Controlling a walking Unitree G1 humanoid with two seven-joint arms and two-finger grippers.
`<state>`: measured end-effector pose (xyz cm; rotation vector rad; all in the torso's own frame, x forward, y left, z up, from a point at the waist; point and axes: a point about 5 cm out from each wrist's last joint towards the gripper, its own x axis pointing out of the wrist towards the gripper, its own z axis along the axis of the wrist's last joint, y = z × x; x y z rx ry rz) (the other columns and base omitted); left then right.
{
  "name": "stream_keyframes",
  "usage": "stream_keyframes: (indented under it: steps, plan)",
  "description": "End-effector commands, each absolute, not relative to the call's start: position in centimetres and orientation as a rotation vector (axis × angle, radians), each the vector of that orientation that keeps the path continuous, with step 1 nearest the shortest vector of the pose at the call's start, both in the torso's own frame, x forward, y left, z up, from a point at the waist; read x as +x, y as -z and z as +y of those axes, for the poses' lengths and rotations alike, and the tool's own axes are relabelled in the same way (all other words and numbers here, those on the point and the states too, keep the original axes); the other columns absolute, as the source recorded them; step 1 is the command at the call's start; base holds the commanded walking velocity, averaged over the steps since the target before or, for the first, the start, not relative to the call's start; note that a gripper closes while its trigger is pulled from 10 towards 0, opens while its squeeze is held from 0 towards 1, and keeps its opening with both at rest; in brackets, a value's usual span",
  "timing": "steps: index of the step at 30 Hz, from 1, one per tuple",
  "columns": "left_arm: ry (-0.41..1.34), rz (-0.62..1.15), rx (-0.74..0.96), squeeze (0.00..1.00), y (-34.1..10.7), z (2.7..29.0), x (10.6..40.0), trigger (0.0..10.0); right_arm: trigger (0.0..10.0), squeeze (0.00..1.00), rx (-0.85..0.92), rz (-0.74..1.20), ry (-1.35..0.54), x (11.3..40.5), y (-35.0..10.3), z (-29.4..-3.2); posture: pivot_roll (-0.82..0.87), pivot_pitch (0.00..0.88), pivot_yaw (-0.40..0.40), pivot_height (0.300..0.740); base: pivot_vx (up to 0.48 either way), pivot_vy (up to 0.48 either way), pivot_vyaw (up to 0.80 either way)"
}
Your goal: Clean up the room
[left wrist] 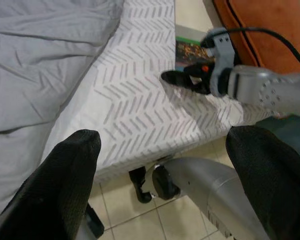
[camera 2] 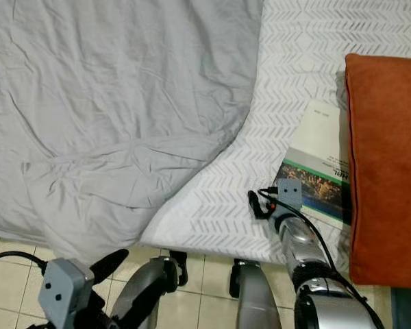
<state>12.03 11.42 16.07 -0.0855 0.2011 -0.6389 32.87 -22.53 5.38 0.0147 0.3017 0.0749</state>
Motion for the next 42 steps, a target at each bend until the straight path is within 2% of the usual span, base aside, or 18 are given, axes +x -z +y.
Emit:
stream_keyframes:
  steps: [1,6,9,10,14,21,24,25,27,30,32,36,42]
  plan:
    - [0.629,0.255,-0.097,0.0,-15.2,11.3,11.8,10.0,10.0,0.0,0.028,0.475,-0.046,29.0,-1.2,-24.1,0.12,0.693,0.082,0.74,0.0,0.0,0.0]
    - [0.627,0.255,-0.098,0.0,-14.9,11.1,11.8,10.0,10.0,0.0,0.022,0.459,-0.113,27.7,-0.6,-23.6,0.1,0.694,0.069,0.74,0.0,0.0,0.0]
    - [0.634,0.244,-0.056,0.0,-14.3,11.0,11.4,10.0,10.0,0.0,0.027,0.446,-0.162,26.0,-0.1,-22.9,0.1,0.692,0.062,0.74,0.0,0.0,0.0]
    - [0.638,0.242,-0.025,0.0,-13.1,10.9,11.1,10.0,10.0,0.0,0.036,0.441,-0.181,24.4,0.0,-22.3,0.08,0.691,0.049,0.74,0.0,0.0,0.0]
    - [0.634,0.214,0.006,0.0,-11.8,10.6,11.6,10.0,10.0,0.0,0.076,0.43,-0.218,22.4,-0.5,-21.1,0.04,0.698,0.032,0.74,0.0,0.0,0.0]
    - [0.627,0.192,0.039,0.0,-10.8,10.6,12.5,10.0,10.0,0.0,0.154,0.362,-0.294,21.5,-3.1,-19.0,0.02,0.696,0.018,0.74,0.0,0.0,0.0]
    - [0.607,0.149,0.047,0.0,-10.8,10.8,12.8,10.0,10.0,0.0,0.299,0.201,-0.326,23.5,-8.9,-17.8,0.02,0.696,0.023,0.74,0.0,0.0,0.0]
    - [0.607,0.149,0.047,0.0,-10.8,10.8,12.8,10.0,10.0,0.0,0.299,0.201,-0.326,23.5,-8.9,-17.8,0.02,0.696,0.023,0.74,0.0,0.0,0.0]
    - [0.612,0.133,0.037,0.0,-11.1,10.6,12.6,10.0,10.0,0.0,0.432,0.112,-0.412,24.9,-12.8,-16.9,0.03,0.693,0.029,0.74,0.0,0.0,0.0]
    - [0.629,0.132,0.022,0.0,-11.4,10.3,12.0,10.0,10.0,0.0,0.438,0.042,-0.453,27.0,-15.4,-17.0,0.04,0.695,0.036,0.74,0.0,0.0,0.0]
    - [0.633,0.134,0.025,0.0,-11.3,10.2,11.9,10.0,10.0,0.0,0.387,0.052,-0.447,27.7,-15.0,-17.1,0.04,0.696,0.038,0.74,0.0,0.0,0.0]
    - [0.636,0.137,0.047,0.0,-10.9,10.3,11.9,10.0,10.0,0.0,0.216,0.203,-0.323,30.8,-9.9,-18.2,0.07,0.709,0.062,0.74,0.0,0.0,0.0]
    - [0.626,0.135,0.069,0.0,-11.5,11.2,11.6,10.0,10.0,0.0,0.14,0.43,-0.075,31.7,-3.9,-19.4,0.15,0.706,0.104,0.74,0.0,0.0,0.0]
